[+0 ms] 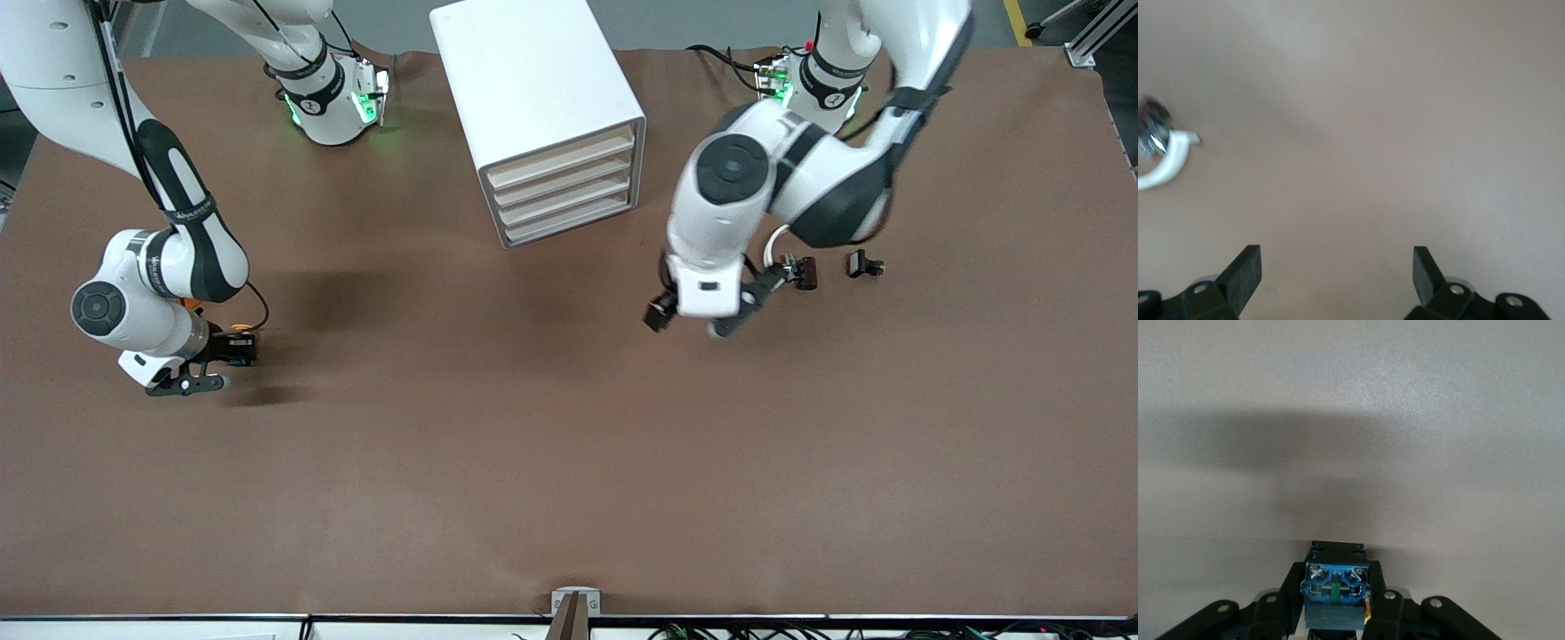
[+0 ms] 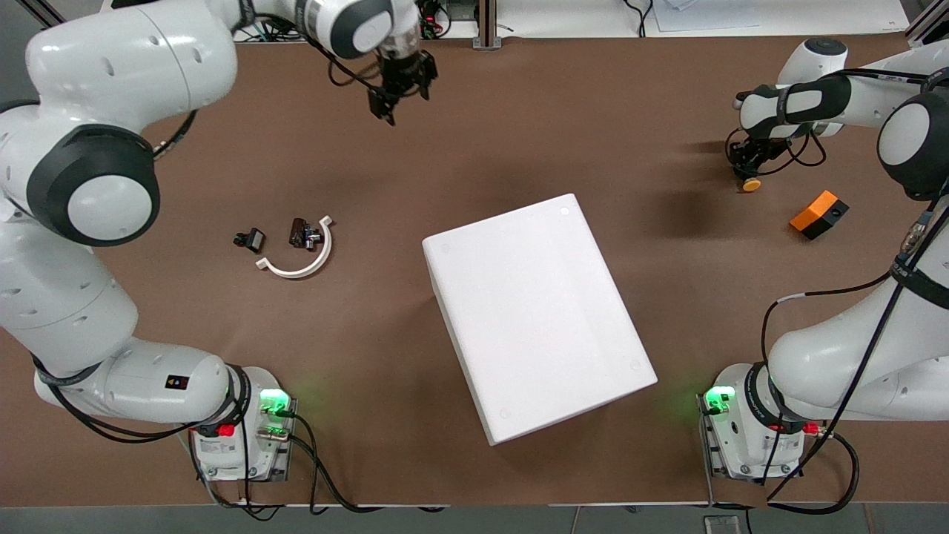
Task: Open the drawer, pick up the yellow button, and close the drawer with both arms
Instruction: 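Lower the button onto the table beside the orange cube with the right gripper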
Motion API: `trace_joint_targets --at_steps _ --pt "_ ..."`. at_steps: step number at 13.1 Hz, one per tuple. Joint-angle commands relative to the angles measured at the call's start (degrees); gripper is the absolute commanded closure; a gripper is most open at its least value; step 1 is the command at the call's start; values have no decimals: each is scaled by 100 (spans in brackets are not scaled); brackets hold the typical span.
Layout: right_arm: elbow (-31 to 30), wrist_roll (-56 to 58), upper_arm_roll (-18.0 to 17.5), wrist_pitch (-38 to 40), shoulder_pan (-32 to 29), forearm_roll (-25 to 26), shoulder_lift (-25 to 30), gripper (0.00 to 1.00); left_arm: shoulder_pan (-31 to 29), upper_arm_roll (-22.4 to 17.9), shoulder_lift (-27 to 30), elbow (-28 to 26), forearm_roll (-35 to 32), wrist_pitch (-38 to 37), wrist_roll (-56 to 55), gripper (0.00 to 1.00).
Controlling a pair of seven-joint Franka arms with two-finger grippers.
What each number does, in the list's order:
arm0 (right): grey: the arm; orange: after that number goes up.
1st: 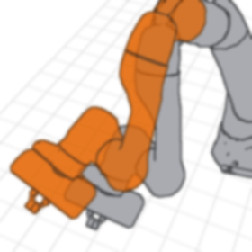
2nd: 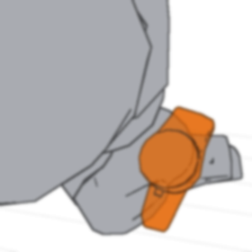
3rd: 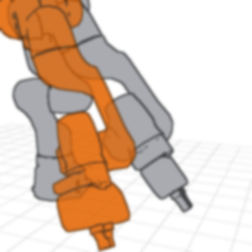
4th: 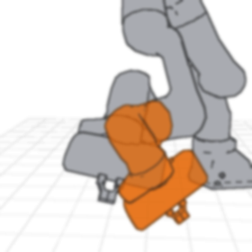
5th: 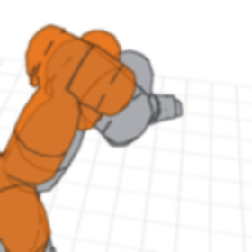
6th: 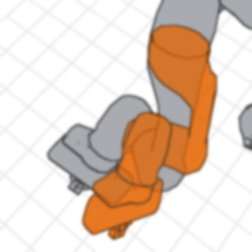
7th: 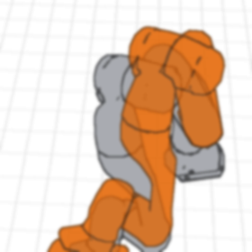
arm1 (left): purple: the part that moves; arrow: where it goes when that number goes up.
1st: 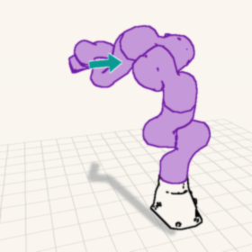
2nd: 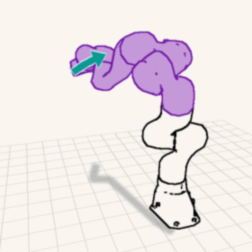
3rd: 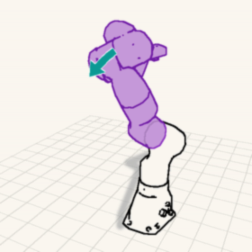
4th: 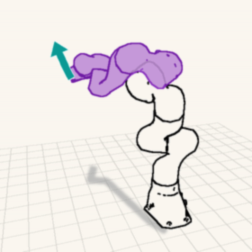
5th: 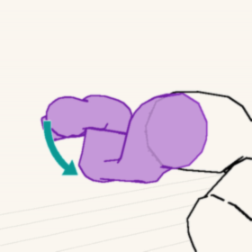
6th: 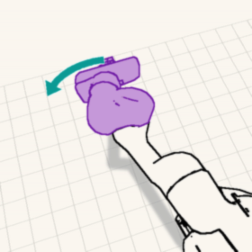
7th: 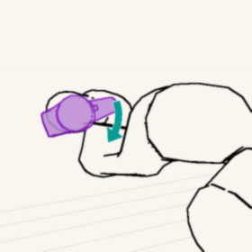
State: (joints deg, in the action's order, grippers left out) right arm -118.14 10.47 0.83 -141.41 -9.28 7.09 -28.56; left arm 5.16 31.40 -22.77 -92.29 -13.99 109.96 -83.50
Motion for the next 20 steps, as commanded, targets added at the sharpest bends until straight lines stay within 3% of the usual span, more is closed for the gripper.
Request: trace_joint_targets --at_steps 1,2,6,11,15,18,20 --pt "-25 -9 -83 -27 -153 144 44 24 -496 41 115 236 -209 -439 421 0" --pt "-8 -9 -83 17 -162 144 44 0 -646 41 132 359 -244 -518 518 0" --pt "194 -71 -118 525 -145 92 201 0 -1227 50 132 1054 -191 -1318 1685 0" --pt "273 -106 -232 1440 -13 56 1018 0 -1737 59 597 1108 -209 -1678 2766 0" --pt "755 -184 -259 2606 154 -436 1501 0 -1895 33 861 1099 -96 -1855 3347 0" --pt "1597 -710 -259 3924 408 -427 1775 0 -1686 -633 1256 1029 754 -2056 4085 0" --pt "2301 -896 -259 4699 575 -427 1784 0 -1580 -1004 1520 1029 942 -2355 4699 0"
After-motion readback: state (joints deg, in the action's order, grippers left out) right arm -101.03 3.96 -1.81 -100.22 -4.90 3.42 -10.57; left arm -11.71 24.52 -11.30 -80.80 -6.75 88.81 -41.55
